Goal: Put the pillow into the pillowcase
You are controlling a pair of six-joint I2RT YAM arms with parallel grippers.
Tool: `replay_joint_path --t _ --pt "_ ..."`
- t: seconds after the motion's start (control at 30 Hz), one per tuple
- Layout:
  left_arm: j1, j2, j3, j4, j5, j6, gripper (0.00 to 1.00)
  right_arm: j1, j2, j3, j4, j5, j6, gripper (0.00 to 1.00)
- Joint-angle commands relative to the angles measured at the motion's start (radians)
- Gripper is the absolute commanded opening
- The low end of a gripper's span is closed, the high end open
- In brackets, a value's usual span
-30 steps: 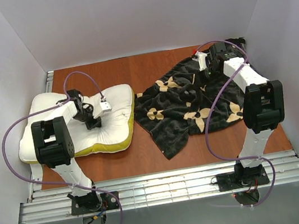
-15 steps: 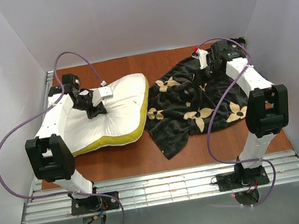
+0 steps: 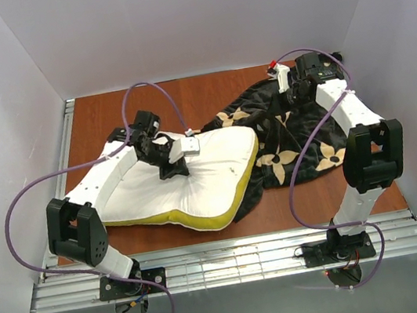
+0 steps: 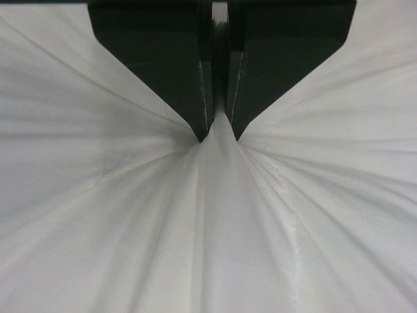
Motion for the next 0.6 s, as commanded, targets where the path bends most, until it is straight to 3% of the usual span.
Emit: replay_joint_path --t 0.0,0.2,0.57 --pt "-0.071 0.001 0.035 0.12 0.041 -0.101 0.0 0.004 -0.058 0.045 0.013 -0.047 0.007 0.01" --pt "-0.16 0.117 0.128 0.151 0.001 -0.166 0.0 0.004 -0.113 0.023 0.014 -0.093 0.003 0.01" --pt "-0.141 0.245 0.268 0.246 0.006 -0.324 0.0 0.005 -0.199 -0.148 0.003 -0.015 -0.111 0.01"
